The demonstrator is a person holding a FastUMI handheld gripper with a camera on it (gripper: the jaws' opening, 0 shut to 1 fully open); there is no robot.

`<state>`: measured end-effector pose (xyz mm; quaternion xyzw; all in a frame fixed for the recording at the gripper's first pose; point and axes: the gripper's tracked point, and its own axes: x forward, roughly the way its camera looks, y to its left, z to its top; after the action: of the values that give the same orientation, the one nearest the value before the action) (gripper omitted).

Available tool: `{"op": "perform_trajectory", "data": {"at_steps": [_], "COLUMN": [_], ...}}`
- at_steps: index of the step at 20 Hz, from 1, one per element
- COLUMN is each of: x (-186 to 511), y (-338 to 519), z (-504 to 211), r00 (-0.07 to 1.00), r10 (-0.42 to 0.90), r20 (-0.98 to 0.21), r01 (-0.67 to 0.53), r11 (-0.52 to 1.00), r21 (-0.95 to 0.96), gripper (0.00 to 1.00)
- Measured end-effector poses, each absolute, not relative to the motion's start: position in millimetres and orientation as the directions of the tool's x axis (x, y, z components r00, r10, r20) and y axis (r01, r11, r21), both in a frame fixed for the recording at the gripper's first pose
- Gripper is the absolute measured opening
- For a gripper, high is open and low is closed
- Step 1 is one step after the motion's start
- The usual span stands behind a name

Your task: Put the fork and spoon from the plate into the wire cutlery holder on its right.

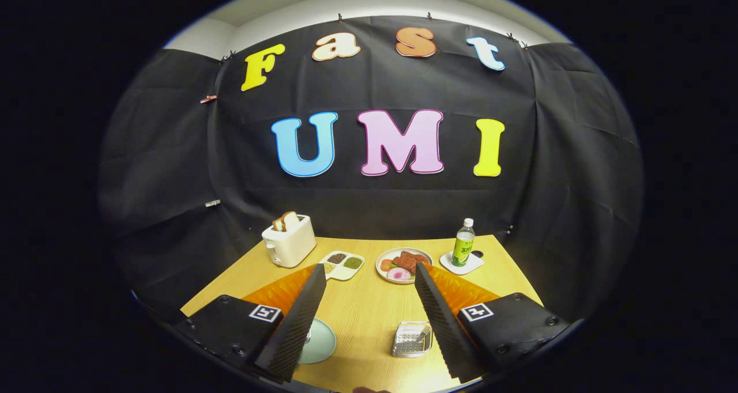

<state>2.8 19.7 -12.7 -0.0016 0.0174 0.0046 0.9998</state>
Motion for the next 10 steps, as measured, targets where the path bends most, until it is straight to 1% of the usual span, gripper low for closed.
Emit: {"op": "perform_trajectory", "data": {"at_steps": [5,7,10], "x": [10.8,14.9,19.8], "y": [35.7,52.9,75.5], "z": [-28.8,-46.9,-66.5], "r00": [0.997,0.990,0.979], "r10": [0.024,0.064,0.106], "r20": [-0.077,-0.129,-0.174], "r01": [-0.026,-0.068,-0.113], "r11": [1.000,0.997,0.993], "r21": [-0.014,-0.024,-0.032], "gripper": [0.97,0.97,0.97]}}
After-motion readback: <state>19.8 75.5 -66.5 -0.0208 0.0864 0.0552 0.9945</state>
